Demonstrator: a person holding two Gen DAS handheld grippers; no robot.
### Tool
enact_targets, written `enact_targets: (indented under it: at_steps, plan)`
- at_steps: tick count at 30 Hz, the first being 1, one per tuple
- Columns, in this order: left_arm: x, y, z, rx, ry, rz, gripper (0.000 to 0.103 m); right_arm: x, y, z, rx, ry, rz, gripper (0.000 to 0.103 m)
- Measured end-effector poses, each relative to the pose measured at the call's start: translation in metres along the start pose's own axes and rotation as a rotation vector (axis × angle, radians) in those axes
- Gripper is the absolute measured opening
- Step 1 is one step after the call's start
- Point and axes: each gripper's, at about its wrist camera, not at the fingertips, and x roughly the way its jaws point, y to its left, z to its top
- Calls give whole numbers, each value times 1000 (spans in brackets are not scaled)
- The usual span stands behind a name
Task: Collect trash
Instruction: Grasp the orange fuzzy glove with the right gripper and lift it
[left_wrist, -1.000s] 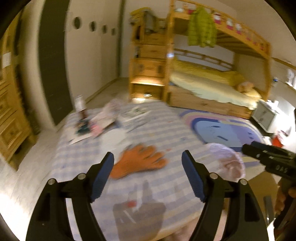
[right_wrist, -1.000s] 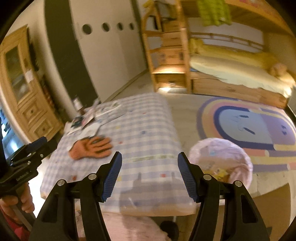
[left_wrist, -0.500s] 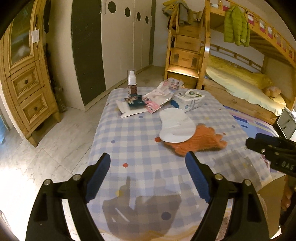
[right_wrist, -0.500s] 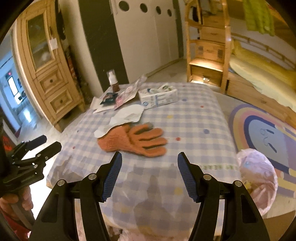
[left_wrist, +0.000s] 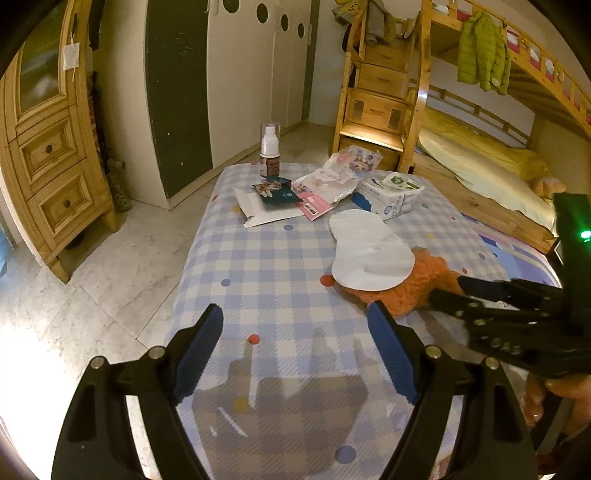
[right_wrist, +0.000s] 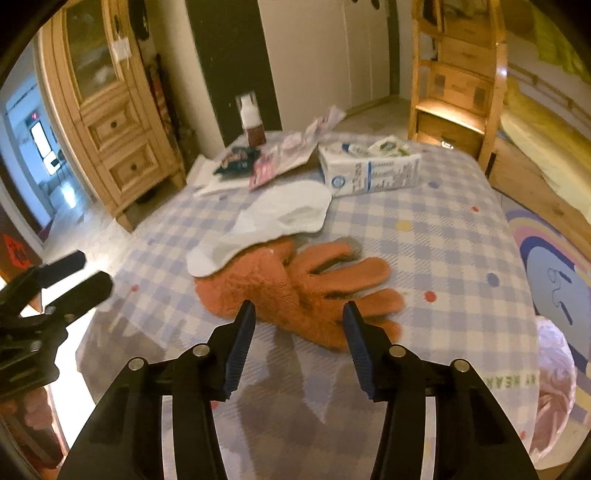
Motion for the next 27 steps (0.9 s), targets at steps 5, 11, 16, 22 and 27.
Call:
enact_targets:
  at_steps: [5,11,16,22,27]
  plan:
    - [-2,-6,1,6,0,-7,78,-12,-2,-4,-21,-26,4,14]
    - [-8,-16,1,17,-6,-17,78,-62,-8,1,-16,-146,10,13]
    - [-14,-23,1,29,-11,-21,78,-99,-12,-2,-33,-181,-12,13]
    - [-14,-37,0,57,-6,-31,78,-129,-28,-14,6,-234,-52,13]
    - [5,-62,1,109,24,-80,77,-139,-52,-14,73,-277,-107,13]
